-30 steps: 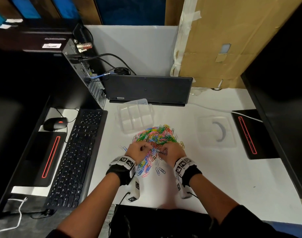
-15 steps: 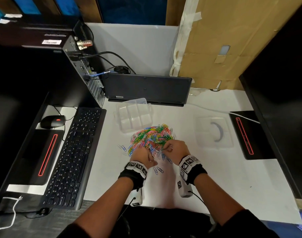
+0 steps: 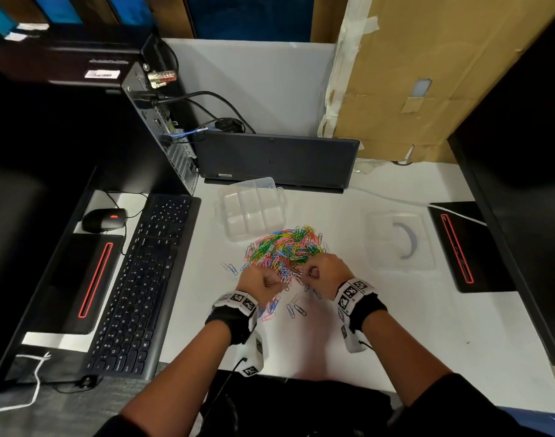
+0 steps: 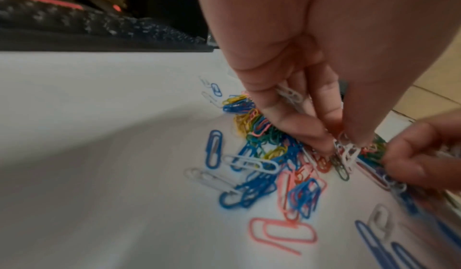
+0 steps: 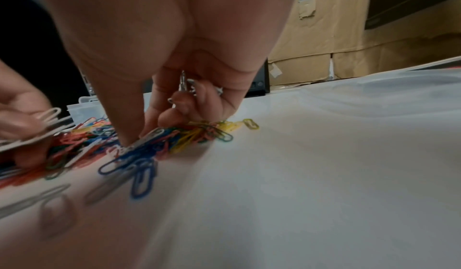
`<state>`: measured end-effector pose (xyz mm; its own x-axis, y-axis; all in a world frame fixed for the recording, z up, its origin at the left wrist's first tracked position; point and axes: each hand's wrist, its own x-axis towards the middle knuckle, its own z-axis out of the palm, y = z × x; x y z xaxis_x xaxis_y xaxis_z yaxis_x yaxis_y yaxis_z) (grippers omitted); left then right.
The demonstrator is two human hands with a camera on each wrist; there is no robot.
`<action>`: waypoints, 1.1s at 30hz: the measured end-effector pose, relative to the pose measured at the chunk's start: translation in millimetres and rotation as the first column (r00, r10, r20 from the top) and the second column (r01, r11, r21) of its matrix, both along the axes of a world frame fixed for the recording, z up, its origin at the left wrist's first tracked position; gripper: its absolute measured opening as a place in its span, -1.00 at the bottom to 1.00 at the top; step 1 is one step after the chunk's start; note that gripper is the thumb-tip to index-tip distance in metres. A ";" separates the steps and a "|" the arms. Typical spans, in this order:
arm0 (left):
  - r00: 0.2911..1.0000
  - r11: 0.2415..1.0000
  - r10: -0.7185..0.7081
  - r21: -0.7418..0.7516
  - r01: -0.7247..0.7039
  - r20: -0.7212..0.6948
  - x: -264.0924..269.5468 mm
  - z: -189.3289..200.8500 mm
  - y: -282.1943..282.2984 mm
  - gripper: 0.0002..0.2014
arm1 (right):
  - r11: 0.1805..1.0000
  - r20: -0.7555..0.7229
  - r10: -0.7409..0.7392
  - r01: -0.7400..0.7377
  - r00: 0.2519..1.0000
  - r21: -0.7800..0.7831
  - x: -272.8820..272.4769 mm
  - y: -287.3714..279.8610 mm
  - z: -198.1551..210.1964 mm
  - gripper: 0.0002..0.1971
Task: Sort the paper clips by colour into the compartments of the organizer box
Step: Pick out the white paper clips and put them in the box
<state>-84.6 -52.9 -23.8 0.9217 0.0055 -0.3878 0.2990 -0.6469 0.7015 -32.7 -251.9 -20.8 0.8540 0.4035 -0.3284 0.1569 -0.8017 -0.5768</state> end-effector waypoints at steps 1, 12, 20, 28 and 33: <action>0.999 0.999 0.032 -0.036 -0.032 0.000 0.4 -0.4 0.6 -0.91 | 1.000 0.001 0.016 -0.016 1.000 0.008 0.8 -3.9 -0.8 -0.95; 0.980 0.944 0.149 -0.278 -0.180 -0.131 5.1 -5.6 -2.2 -0.74 | 0.993 -0.011 -0.048 0.049 0.999 0.107 -2.3 -17.6 -15.3 -0.91; 0.993 0.958 0.093 -0.267 -0.109 -0.073 10.6 -7.1 -2.6 -0.80 | 0.757 -0.476 -0.313 0.518 0.822 0.398 -1.9 -23.9 -13.4 -0.90; 0.983 0.930 0.162 -0.318 -0.183 -0.091 16.6 0.1 -14.3 -0.55 | 0.392 -0.787 -0.270 0.810 0.555 0.436 0.7 -28.4 -4.9 -0.73; 0.901 0.758 0.334 -0.488 -0.432 -0.278 19.1 11.2 -18.7 -0.55 | 0.261 -0.912 -0.119 0.898 0.393 0.353 -2.0 -31.1 -2.7 -0.73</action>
<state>-65.6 -71.6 -12.5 0.8093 0.0956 -0.5796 0.5821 0.0017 0.8131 -34.6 -283.0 -23.6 0.6336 0.3185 -0.7050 -0.7717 0.3244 -0.5470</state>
